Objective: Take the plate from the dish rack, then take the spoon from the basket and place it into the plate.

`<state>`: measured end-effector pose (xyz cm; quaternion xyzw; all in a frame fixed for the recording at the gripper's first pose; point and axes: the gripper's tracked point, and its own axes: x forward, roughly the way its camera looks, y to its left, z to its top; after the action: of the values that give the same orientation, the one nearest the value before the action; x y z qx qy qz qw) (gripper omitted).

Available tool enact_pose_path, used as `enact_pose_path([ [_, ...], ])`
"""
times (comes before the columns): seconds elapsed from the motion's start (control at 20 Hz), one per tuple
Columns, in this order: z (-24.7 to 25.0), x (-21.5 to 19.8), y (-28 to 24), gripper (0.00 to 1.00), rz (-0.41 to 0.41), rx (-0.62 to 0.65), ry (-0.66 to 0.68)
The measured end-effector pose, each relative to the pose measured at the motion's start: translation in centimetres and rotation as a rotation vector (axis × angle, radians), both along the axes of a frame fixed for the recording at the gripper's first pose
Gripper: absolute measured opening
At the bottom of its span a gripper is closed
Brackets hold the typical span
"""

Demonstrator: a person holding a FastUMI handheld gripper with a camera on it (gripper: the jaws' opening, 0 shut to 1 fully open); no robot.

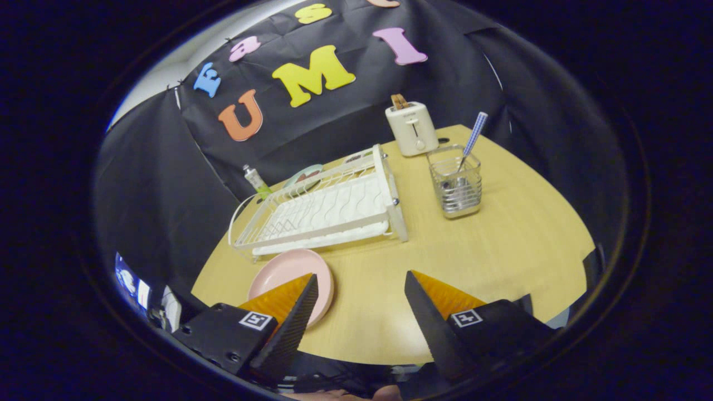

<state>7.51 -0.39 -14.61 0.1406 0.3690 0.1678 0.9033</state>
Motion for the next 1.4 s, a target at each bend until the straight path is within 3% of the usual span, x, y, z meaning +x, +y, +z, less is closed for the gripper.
enact_pose_path([
  [0.35, 4.9, 4.7, -8.7, 1.00, -0.164, -0.285, -0.448],
  [0.65, 3.7, 10.0, -11.4, 1.00, -0.208, -0.237, -0.448],
  [1.1, 0.4, 20.1, -12.8, 1.00, -0.179, -0.190, -0.426],
  [1.3, -0.2, 22.6, -12.8, 0.92, -0.190, -0.117, -0.390],
  [1.4, -0.8, 23.8, -12.6, 0.82, -0.184, -0.093, -0.370],
])
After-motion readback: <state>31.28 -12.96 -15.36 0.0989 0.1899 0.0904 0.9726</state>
